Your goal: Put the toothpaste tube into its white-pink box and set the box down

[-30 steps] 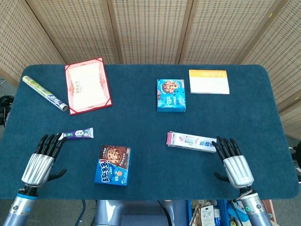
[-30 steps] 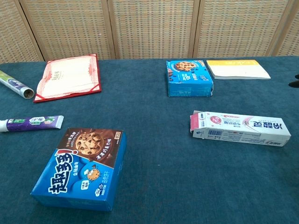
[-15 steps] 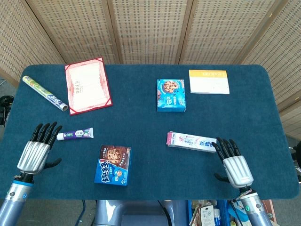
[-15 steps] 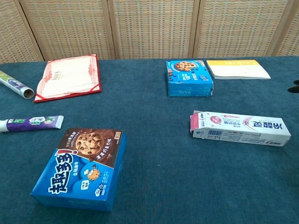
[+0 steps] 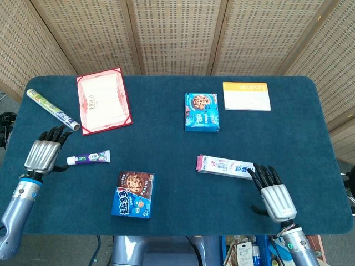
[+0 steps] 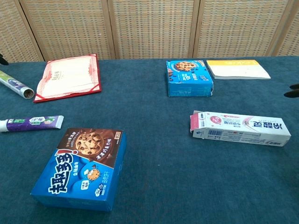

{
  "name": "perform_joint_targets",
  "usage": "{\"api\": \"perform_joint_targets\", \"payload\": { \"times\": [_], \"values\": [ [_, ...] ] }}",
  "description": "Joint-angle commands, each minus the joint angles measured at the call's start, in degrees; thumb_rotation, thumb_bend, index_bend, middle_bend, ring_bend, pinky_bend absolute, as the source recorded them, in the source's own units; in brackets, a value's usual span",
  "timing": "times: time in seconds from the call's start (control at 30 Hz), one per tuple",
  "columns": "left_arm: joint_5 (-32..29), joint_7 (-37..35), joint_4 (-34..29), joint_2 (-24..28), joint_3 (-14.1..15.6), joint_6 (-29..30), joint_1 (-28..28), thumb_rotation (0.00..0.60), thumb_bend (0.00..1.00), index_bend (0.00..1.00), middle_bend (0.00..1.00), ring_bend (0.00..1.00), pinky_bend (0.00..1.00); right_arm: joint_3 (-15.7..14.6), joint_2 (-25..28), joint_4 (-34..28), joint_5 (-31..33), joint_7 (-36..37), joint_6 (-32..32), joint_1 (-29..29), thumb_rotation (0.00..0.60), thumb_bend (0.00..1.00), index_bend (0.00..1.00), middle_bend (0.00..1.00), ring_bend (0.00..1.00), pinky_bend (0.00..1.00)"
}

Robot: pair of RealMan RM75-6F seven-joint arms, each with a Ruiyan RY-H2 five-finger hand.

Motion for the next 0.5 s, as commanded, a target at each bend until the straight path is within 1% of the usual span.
{"api": "perform_joint_targets", "payload": {
  "times": [0.03, 0.17, 0.3, 0.43, 0.5],
  "values": [
    [-4.40, -0.03, 2.76, -1.96, -1.04, -3.70, -2.16, 0.600, 0.13, 0.14, 0.07, 0.09, 0.16, -0.01, 0.06, -0.09, 0.02, 0.08, -0.02, -0.03, 0.600, 0.11, 0.00, 0.00, 0.00, 0.00],
    [-8.46, 1.66, 6.13, -4.03, -0.91, -6.66, -4.17, 0.600, 0.13, 0.16, 0.07, 0.09, 0.16, 0.07, 0.16, -0.18, 0.24, 0.31, -0.17, -0.05, 0.600, 0.11, 0.00, 0.00, 0.00, 0.00],
    [-11.12, 3.26, 8.15, -5.88, -0.25, -8.22, -5.41, 0.600, 0.13, 0.18, 0.09, 0.09, 0.16, 0.13, 0.20, -0.14, 0.40, 0.39, -0.32, -0.03, 0.600, 0.11, 0.00, 0.00, 0.00, 0.00],
    [-12.46, 4.84, 9.69, -7.45, 0.69, -8.72, -6.25, 0.600, 0.13, 0.24, 0.11, 0.10, 0.16, 0.16, 0.21, -0.17, 0.40, 0.41, -0.41, 0.00, 0.600, 0.11, 0.00, 0.00, 0.00, 0.00],
    [-12.92, 5.15, 10.37, -8.20, 0.99, -8.71, -6.58, 0.600, 0.13, 0.27, 0.14, 0.12, 0.17, 0.18, 0.23, -0.20, 0.43, 0.50, -0.40, -0.03, 0.600, 0.11, 0.00, 0.00, 0.00, 0.00]
  ]
}}
